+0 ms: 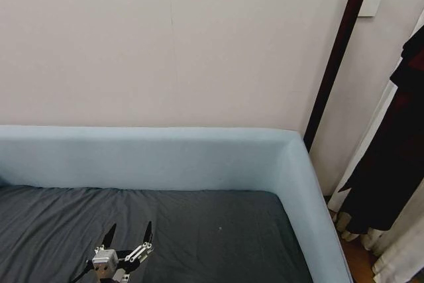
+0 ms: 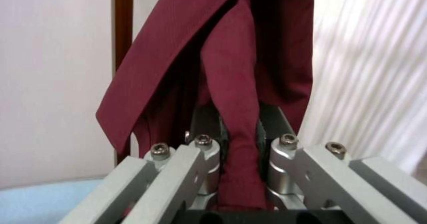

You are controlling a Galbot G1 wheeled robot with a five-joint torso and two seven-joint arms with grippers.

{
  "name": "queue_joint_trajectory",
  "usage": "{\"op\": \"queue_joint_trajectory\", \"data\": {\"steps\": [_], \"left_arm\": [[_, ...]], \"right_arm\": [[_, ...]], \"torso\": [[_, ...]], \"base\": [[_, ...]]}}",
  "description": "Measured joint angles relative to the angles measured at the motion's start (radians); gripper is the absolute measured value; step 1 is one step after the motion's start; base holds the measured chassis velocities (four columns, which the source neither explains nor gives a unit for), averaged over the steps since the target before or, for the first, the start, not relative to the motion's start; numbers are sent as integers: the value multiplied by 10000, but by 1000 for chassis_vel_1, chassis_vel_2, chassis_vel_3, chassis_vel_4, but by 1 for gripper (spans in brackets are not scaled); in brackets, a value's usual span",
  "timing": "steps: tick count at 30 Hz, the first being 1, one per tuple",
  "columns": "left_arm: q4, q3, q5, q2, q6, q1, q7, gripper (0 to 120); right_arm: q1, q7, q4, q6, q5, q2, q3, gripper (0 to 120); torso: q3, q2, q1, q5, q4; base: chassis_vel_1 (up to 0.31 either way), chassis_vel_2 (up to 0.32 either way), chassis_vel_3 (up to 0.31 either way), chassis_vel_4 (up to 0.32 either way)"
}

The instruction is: Pick up the clothes from the sofa and hang them on the clothes hanger.

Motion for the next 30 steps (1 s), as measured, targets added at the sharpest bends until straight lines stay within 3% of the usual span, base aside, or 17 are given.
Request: {"op": "queue_joint_trajectory", "data": {"steps": [11,17,22,30], "left_arm": [[0,0,0,0,0,0,1,100],[0,1,0,0,0,0,4,100],[0,0,0,0,0,0,1,100],[0,-1,-1,1,0,0,2,100]], "right_arm": [[-371,-2537,-489,1386,-774,759,107,8],[-444,-4160,-1495,2054,-2901,2108,-5,8],[-288,-5111,-2145,2567,-4013,2643,-174,8],[1477,-5921,-2816,2816,-4713,2946,-1544,7]], "torso": [[0,1,0,-3,0],[1,0,0,-5,5],[2,0,0,1,4],[3,-1,1,-3,5]], "base": [[0,0,0,0],[0,0,0,0],[0,0,0,0],[0,0,0,0]]}}
